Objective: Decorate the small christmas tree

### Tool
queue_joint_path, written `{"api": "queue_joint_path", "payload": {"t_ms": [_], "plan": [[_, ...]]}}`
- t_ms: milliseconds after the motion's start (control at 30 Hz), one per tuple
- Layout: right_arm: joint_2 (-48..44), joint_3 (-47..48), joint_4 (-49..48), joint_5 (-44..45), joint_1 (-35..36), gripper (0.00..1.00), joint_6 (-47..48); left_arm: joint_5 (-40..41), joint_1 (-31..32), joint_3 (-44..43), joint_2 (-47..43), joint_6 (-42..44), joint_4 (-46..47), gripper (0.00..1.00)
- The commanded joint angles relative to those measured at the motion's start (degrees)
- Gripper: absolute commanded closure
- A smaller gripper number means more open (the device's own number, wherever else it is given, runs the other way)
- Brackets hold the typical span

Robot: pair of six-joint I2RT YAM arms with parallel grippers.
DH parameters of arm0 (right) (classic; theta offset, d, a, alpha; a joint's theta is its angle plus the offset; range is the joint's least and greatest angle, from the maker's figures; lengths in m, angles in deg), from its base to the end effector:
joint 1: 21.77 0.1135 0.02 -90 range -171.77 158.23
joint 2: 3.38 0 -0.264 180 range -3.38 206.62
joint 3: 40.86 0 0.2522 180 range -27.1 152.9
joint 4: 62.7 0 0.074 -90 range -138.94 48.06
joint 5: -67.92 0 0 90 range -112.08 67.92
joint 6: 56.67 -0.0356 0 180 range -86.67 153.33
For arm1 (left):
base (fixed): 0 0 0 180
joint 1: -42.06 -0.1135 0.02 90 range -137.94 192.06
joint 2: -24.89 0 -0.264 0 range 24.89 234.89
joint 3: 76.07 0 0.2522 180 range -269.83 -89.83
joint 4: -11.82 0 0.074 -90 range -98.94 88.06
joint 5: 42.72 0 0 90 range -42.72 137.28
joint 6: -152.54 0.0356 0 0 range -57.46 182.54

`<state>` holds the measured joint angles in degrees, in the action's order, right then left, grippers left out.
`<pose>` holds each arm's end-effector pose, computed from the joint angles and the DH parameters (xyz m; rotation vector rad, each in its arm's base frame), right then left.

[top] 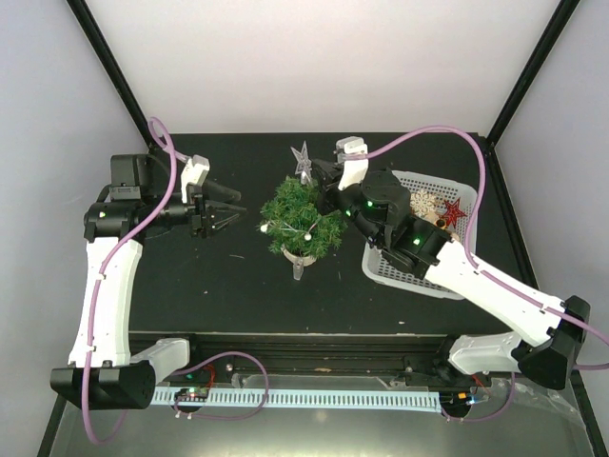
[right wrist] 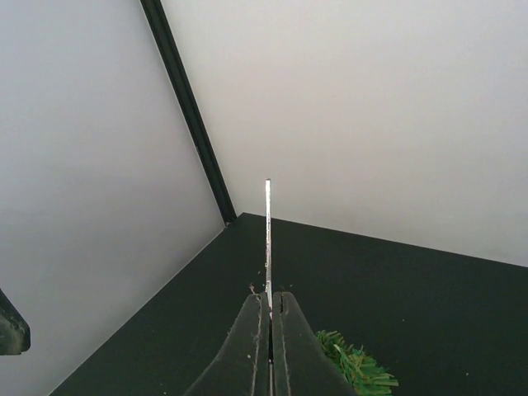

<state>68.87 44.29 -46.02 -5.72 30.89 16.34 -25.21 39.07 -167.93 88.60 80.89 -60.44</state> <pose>0.1859 0.2271 0.4141 -0.2967 1.6538 0.6937 0.1878 -0.0242 0.4102 0.8252 1.7760 -1.2008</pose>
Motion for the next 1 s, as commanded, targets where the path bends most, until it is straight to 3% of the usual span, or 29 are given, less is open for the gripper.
{"api": "queue_joint_path", "payload": {"t_ms": [0,967], "plan": [[1.0,2.0,-1.7,0.1,-0.3,0.99,-0.3,-2.1,-0.5,0.1,-0.7,-0.1,1.2,0.30],[2.1,-0.1,-1.5,-1.7,-0.3,0.99,-2.6,-2.3,-0.9,0.8,-1.5,-0.3,1.7,0.30]]}}
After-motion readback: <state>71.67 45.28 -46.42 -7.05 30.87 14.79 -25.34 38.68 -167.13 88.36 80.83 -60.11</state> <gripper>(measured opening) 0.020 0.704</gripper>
